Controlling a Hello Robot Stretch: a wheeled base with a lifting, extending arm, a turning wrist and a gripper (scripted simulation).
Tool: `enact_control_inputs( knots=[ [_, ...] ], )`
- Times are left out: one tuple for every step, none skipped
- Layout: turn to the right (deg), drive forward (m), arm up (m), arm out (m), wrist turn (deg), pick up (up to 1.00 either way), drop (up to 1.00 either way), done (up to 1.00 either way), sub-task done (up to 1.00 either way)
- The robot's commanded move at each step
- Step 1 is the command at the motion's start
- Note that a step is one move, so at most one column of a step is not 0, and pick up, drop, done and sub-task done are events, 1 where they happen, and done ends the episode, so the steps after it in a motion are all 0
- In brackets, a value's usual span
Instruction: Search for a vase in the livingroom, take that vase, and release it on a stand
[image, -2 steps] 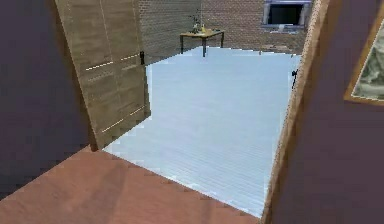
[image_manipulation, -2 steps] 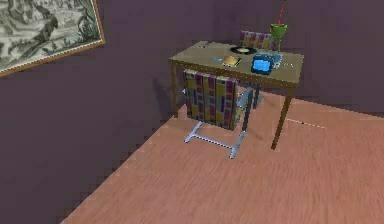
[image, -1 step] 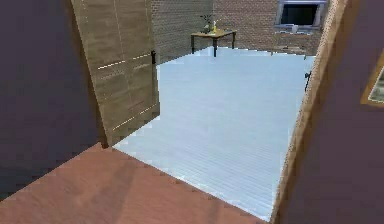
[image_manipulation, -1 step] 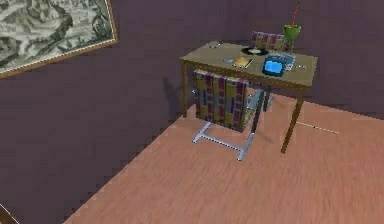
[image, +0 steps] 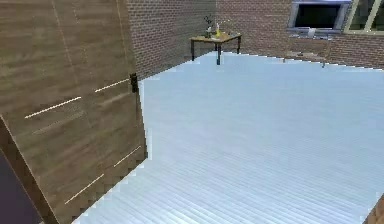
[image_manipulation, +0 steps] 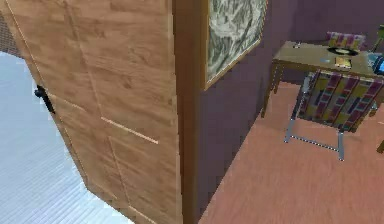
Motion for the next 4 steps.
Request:
enact_control_inputs(
  knots=[
    [27.0, 0.0, 0.0, 0.0, 0.0, 0.0, 0.0, 0.0, 0.0],
    [0.0, 1.0, 0.0, 0.0, 0.0, 0.0, 0.0, 0.0, 0.0],
    [3.0, 0.0, 0.0, 0.0, 0.0, 0.0, 0.0, 0.0, 0.0],
    [0.0, 0.45, 0.0, 0.0, 0.0, 0.0, 0.0, 0.0, 0.0]
  ],
)
